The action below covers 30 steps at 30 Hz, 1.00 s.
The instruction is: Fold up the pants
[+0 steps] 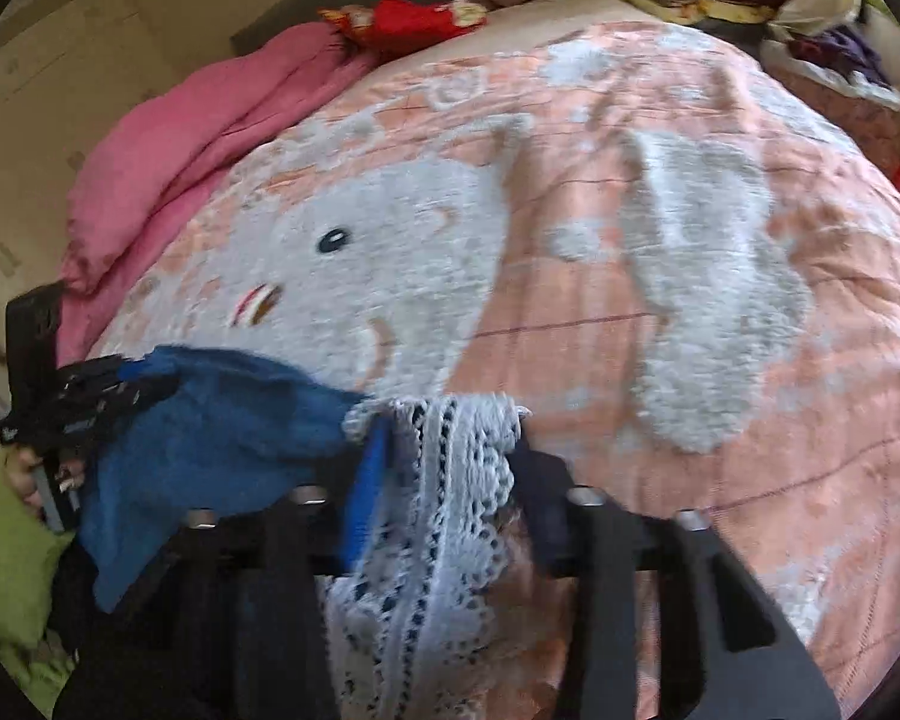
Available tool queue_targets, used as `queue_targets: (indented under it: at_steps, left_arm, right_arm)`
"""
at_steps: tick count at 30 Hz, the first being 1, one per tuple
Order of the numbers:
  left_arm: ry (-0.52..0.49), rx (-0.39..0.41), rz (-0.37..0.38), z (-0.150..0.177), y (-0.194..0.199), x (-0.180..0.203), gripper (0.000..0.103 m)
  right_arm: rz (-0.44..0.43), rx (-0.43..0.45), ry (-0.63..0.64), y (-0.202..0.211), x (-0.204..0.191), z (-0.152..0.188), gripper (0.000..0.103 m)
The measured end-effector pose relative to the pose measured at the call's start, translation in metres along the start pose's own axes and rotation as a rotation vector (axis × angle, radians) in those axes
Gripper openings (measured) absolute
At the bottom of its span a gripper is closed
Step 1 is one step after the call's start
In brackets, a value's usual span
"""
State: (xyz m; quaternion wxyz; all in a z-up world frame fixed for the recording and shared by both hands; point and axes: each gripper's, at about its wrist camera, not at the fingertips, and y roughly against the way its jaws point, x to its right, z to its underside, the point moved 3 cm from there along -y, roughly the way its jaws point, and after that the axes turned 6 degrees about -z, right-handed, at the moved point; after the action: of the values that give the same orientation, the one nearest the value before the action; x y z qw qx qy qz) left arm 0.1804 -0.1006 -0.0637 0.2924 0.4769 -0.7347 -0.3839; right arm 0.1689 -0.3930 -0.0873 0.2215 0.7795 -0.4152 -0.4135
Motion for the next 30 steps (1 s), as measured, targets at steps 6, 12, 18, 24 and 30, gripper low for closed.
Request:
queue_targets:
  at_steps: [6,12,18,24,30]
  left_arm:
    - [0.013,0.043,-0.009,-0.018,0.019,0.002,0.003]
    - [0.044,0.042,-0.024,-0.043,0.000,0.000,0.003]
    - [0.094,0.005,-0.038,-0.036,-0.030,-0.010,0.008]
    - [0.153,0.047,-0.045,-0.028,0.003,-0.025,0.038]
    - [0.169,0.124,-0.115,0.014,0.065,-0.036,0.046]
  right_arm:
    - [-0.001,0.090,0.071,0.031,-0.020,-0.014,0.018]
    - [0.059,0.114,0.129,0.032,-0.017,-0.051,0.018]
    - [0.158,-0.013,0.146,-0.021,0.009,-0.049,0.023]
    - [0.213,0.068,0.072,0.014,0.010,-0.043,0.053]
    - [0.115,0.155,-0.027,0.081,-0.004,0.013,0.053]
